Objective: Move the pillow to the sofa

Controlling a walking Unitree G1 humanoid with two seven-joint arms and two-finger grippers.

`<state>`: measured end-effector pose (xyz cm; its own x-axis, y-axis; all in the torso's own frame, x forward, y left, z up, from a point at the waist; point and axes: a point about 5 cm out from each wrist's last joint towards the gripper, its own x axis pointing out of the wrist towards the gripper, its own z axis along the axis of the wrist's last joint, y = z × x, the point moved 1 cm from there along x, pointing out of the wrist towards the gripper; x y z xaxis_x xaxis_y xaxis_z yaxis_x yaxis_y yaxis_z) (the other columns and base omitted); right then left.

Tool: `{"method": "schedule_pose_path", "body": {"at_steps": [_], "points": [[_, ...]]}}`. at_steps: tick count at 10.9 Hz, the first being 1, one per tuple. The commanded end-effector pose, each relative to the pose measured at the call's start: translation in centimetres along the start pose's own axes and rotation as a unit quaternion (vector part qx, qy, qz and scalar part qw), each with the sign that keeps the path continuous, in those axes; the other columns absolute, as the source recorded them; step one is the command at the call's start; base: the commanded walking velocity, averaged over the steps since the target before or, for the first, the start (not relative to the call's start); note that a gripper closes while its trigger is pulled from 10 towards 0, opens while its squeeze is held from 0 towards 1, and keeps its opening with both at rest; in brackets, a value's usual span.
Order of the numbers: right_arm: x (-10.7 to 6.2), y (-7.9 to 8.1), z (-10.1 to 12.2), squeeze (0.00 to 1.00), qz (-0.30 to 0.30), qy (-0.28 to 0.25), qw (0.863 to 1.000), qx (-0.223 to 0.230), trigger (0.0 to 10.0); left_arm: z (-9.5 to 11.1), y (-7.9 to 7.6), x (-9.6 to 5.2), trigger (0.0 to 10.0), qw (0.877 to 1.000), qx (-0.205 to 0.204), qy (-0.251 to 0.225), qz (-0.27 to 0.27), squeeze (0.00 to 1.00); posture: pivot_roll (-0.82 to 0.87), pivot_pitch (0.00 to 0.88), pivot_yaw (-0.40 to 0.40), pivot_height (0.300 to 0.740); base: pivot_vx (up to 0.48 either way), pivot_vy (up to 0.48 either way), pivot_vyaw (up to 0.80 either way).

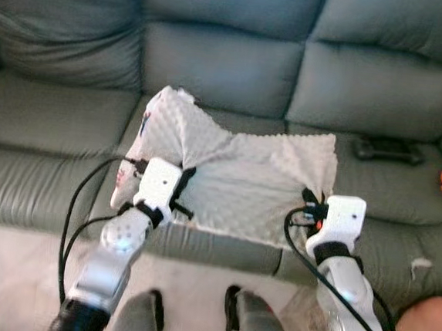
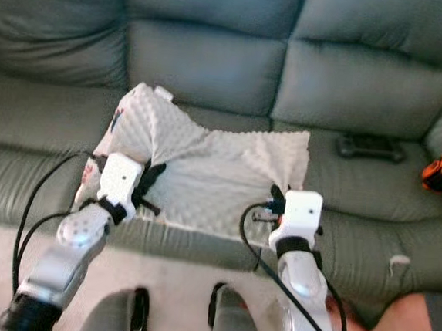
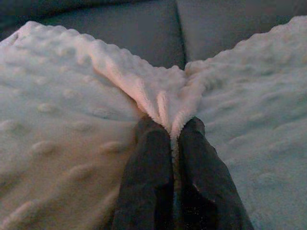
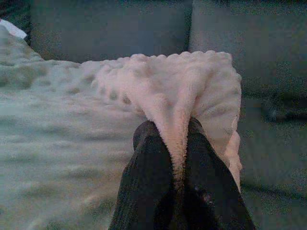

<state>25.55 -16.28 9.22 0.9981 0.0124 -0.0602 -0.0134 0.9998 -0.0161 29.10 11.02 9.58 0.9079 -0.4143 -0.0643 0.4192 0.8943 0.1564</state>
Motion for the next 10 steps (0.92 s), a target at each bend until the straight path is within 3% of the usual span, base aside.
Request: {"method": "schedule_pose_path", "body": {"at_steps": [1,3,5,7,10], "points": [[-0.2,-2.2,-0.7,0.0,-0.058,0.024,0.998,0.011,10.0,-0.9,1.9,-0.4,10.0,0.999,0.021,0.021,0.031,0.0,-0.05,0.361,-0.012,0.74,0.0,0.0,0.0],[0.3,-2.3,-1.3,0.0,-0.06,0.05,0.997,0.018,10.0,-1.4,3.1,0.1,10.0,0.998,0.051,0.036,0.032,0.0,-0.04,0.435,0.003,0.74,0.0,0.0,0.0],[1.2,-2.9,-1.1,0.0,-0.062,0.056,0.996,0.021,10.0,-1.6,4.1,0.7,10.0,0.997,0.047,0.039,0.049,0.0,-0.05,0.483,0.01,0.74,0.0,0.0,0.0],[1.6,-3.2,-0.7,0.0,-0.061,0.055,0.996,0.026,10.0,-1.1,4.1,1.0,10.0,0.998,0.037,0.026,0.053,0.0,-0.05,0.502,0.006,0.74,0.0,0.0,0.0],[1.3,-1.9,-0.3,0.0,-0.038,0.04,0.998,0.021,10.0,-1.5,3.8,1.0,10.0,0.998,0.026,0.023,0.055,0.0,-0.07,0.509,-0.012,0.715,0.0,0.0,0.0]]}}
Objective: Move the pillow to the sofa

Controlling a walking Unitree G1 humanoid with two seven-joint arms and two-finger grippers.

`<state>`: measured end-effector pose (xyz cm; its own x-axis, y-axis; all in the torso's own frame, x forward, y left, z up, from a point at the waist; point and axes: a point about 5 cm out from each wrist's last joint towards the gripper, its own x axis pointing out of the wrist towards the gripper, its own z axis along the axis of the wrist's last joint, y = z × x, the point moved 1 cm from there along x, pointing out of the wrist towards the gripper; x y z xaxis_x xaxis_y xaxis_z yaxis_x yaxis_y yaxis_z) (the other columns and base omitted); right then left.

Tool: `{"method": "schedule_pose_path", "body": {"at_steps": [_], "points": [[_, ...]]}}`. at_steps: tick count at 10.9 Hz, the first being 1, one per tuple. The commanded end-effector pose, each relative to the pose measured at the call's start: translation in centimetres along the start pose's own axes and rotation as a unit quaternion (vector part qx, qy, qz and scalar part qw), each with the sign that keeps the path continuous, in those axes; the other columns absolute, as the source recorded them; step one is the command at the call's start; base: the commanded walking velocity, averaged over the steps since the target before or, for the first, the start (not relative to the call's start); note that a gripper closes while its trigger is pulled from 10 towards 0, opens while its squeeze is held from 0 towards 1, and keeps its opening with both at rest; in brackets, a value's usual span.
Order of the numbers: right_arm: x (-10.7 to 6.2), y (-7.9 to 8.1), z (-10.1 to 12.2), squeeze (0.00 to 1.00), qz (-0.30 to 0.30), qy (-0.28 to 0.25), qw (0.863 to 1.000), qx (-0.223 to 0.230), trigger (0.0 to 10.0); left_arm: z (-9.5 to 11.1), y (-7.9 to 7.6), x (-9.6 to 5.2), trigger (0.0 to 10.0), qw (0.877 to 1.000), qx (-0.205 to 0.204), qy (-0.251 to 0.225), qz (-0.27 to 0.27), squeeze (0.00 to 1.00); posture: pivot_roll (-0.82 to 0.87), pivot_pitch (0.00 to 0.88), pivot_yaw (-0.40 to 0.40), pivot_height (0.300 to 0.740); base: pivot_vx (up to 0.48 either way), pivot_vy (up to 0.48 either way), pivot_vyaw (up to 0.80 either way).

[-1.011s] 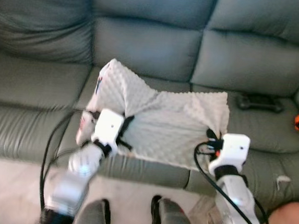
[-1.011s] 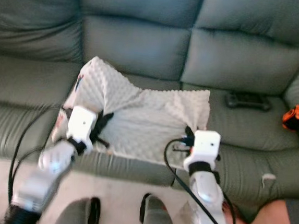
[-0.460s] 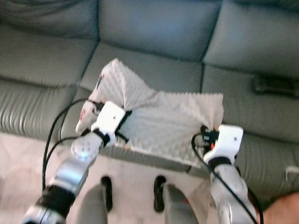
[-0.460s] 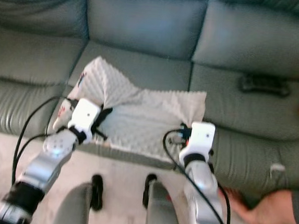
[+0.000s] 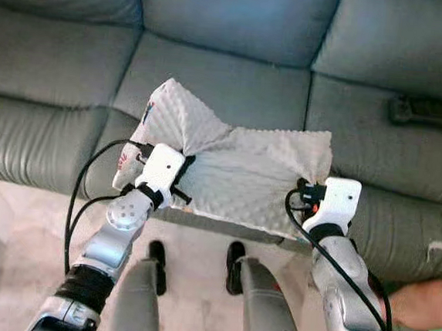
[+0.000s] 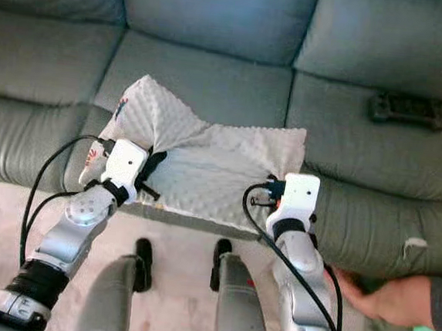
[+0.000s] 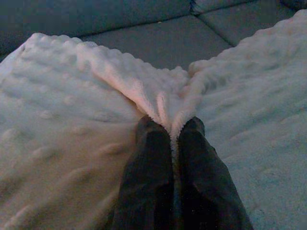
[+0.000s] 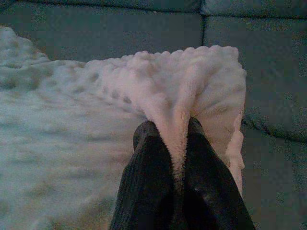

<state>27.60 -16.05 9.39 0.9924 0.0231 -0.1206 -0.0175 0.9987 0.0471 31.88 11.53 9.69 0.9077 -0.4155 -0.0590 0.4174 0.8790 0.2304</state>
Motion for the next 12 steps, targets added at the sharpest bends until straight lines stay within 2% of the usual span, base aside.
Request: {"method": "schedule_pose_path", "body": {"at_steps": [1,2,4,6,10,12], "points": [[-0.9,-1.8,-0.6,0.0,-0.037,0.011,0.999,-0.011,10.0,-1.7,1.8,-1.3,10.0,0.998,-0.016,0.025,0.055,0.0,-0.08,0.502,-0.023,0.7,0.0,0.0,0.0],[-1.0,-1.7,-0.7,0.0,-0.032,0.012,0.999,-0.012,10.0,-1.8,1.6,-1.2,10.0,0.997,-0.038,0.028,0.068,0.0,-0.08,0.498,-0.029,0.68,0.0,0.0,0.0],[-0.7,-1.9,-0.6,0.0,-0.027,0.013,0.999,-0.015,10.0,-1.5,1.5,-1.2,10.0,0.996,-0.043,0.019,0.075,0.0,-0.08,0.485,-0.041,0.635,0.0,0.0,0.0],[-0.4,-2.1,-0.1,0.0,-0.027,0.003,0.999,-0.017,10.0,-1.4,1.8,-1.2,10.0,0.996,-0.042,0.017,0.083,0.0,-0.08,0.477,-0.044,0.61,0.0,0.0,0.0],[-0.2,-2.1,0.0,0.0,-0.03,-0.011,0.999,-0.016,10.0,0.2,2.8,-0.8,10.0,0.995,-0.03,-0.017,0.093,0.0,-0.07,0.46,-0.039,0.61,0.0,0.0,0.0],[-0.1,-2.2,1.0,0.0,-0.023,-0.042,0.998,-0.04,10.0,1.5,3.0,-0.5,10.0,0.994,-0.031,-0.047,0.094,0.0,-0.06,0.45,-0.037,0.61,0.0,0.0,0.0]]}}
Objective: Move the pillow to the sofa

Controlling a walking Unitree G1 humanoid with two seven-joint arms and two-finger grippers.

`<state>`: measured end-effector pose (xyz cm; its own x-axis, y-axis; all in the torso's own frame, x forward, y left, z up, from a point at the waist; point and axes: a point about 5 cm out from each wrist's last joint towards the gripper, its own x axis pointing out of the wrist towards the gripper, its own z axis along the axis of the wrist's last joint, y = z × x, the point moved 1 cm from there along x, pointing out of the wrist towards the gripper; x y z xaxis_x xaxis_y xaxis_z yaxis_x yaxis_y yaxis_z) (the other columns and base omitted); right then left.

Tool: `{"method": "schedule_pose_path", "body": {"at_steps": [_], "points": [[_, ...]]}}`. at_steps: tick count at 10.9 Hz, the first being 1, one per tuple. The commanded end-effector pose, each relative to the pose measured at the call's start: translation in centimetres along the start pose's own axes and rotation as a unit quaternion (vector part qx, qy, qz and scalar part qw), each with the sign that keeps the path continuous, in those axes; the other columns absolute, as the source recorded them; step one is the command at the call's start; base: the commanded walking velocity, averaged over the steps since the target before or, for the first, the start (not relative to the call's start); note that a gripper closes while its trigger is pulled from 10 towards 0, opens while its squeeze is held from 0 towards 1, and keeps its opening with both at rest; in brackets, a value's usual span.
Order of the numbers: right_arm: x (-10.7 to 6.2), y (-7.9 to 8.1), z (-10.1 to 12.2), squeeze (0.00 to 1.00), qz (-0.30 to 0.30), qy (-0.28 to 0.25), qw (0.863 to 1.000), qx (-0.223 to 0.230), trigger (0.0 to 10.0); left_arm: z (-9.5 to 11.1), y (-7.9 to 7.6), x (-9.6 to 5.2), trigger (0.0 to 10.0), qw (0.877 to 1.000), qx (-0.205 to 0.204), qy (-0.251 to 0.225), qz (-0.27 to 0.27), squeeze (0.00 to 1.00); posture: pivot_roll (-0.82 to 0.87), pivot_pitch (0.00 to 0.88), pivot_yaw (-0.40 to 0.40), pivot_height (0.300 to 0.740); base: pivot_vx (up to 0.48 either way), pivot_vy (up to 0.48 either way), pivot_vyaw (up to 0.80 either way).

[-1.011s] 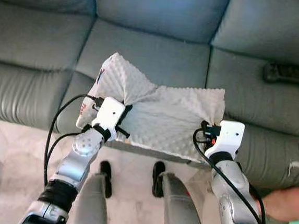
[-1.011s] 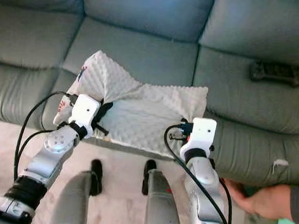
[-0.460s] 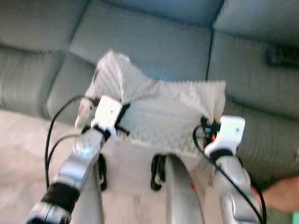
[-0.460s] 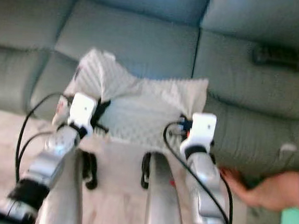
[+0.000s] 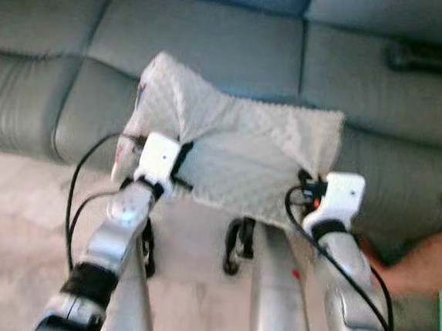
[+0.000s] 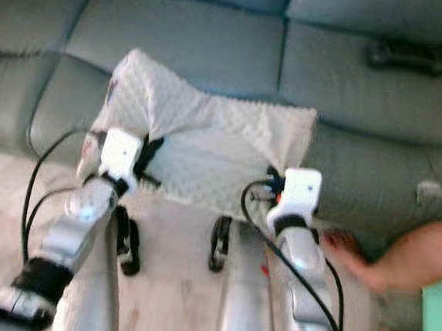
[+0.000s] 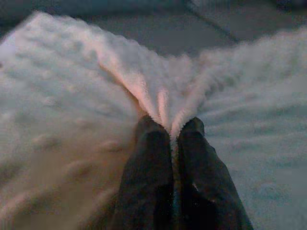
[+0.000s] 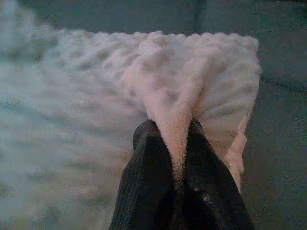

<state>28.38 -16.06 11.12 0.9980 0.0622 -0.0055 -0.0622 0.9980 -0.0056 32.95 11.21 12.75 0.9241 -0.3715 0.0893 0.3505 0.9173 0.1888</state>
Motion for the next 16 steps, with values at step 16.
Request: {"method": "schedule_pose_path", "body": {"at_steps": [16], "points": [[0.2,-1.9,-0.1,0.0,0.003,-0.006,1.0,-0.028,10.0,-0.8,2.8,-0.2,10.0,0.998,0.013,0.015,0.066,0.0,-0.06,0.446,-0.028,0.61,0.156,0.066,0.0]]}}
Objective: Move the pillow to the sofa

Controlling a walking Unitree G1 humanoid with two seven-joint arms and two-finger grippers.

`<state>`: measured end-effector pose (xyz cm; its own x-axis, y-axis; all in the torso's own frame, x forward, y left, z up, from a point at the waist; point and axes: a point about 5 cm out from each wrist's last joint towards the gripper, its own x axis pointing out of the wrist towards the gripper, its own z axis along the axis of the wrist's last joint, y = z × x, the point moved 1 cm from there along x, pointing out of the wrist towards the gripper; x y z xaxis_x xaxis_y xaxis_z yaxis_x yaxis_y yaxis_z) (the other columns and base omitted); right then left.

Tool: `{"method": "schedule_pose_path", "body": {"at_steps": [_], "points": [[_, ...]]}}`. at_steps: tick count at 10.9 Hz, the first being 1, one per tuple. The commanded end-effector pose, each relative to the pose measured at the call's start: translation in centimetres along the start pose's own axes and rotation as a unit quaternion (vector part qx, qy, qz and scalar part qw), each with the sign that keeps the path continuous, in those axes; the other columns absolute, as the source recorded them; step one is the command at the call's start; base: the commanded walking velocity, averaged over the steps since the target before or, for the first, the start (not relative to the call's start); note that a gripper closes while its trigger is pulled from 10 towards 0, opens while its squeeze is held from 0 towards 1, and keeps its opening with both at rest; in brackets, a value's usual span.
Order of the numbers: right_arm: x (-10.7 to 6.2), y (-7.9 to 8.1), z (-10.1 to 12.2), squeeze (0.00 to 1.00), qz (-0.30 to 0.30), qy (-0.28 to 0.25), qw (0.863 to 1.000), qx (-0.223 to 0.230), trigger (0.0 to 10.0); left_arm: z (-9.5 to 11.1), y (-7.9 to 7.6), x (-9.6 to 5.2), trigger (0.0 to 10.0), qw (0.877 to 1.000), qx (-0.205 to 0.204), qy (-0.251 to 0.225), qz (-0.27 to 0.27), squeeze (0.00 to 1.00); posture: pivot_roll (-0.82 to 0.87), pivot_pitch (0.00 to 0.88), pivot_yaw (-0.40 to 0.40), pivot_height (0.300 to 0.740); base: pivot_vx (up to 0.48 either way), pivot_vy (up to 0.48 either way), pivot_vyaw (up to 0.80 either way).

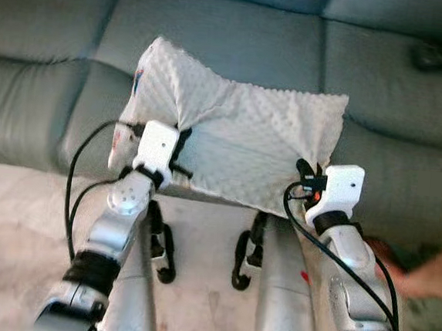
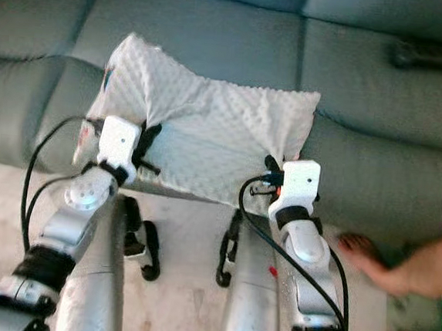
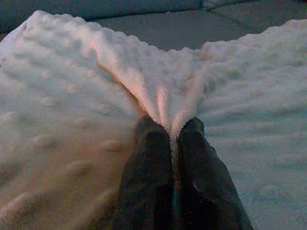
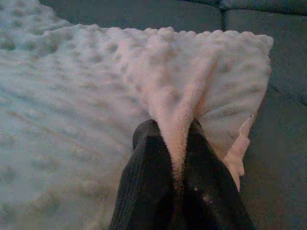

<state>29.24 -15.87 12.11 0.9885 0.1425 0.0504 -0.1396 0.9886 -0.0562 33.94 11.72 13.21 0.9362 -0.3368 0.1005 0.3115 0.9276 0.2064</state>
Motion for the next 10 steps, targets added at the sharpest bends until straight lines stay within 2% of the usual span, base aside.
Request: {"method": "schedule_pose_path", "body": {"at_steps": [1,4,5,7,8,9,10], "points": [[-0.8,-2.0,-1.1,0.0,-0.038,0.023,0.999,-0.003,10.0,-0.9,1.9,-0.7,10.0,0.999,0.003,0.015,0.046,0.0,-0.05,0.448,-0.028,0.61,0.0,0.0,0.0],[-0.9,-1.4,-1.2,0.0,-0.023,0.021,0.999,0.004,10.0,-0.4,2.7,0.0,10.0,0.997,0.014,0.001,0.071,0.0,-0.06,0.463,-0.02,0.61,0.0,0.0,0.0],[0.4,-0.8,-0.7,0.0,0.001,0.011,1.0,0.004,10.0,-0.4,3.5,0.8,10.0,0.996,0.037,0.004,0.086,0.0,-0.06,0.472,-0.016,0.61,0.0,0.0,0.0],[3.2,-0.5,0.3,0.0,0.033,0.0,0.999,0.008,10.0,0.0,6.4,2.0,10.0,0.985,0.079,0.021,0.153,0.0,-0.06,0.483,-0.01,0.61,0.0,0.0,0.0],[4.0,-0.6,0.5,0.0,0.04,0.002,0.999,0.012,10.0,0.3,7.1,2.3,10.0,0.983,0.076,0.022,0.166,0.0,-0.05,0.485,-0.009,0.61,0.0,0.0,0.0],[4.7,-1.1,0.3,0.0,0.041,0.005,0.999,0.003,10.0,0.4,7.5,2.6,10.0,0.982,0.075,0.023,0.174,0.0,-0.03,0.488,-0.008,0.61,0.0,0.0,0.0],[4.5,-2.0,0.0,0.0,0.027,0.007,1.0,-0.002,10.0,0.1,7.0,2.4,10.0,0.982,0.077,0.024,0.173,0.0,-0.03,0.489,-0.009,0.61,0.0,0.0,0.0]]}}
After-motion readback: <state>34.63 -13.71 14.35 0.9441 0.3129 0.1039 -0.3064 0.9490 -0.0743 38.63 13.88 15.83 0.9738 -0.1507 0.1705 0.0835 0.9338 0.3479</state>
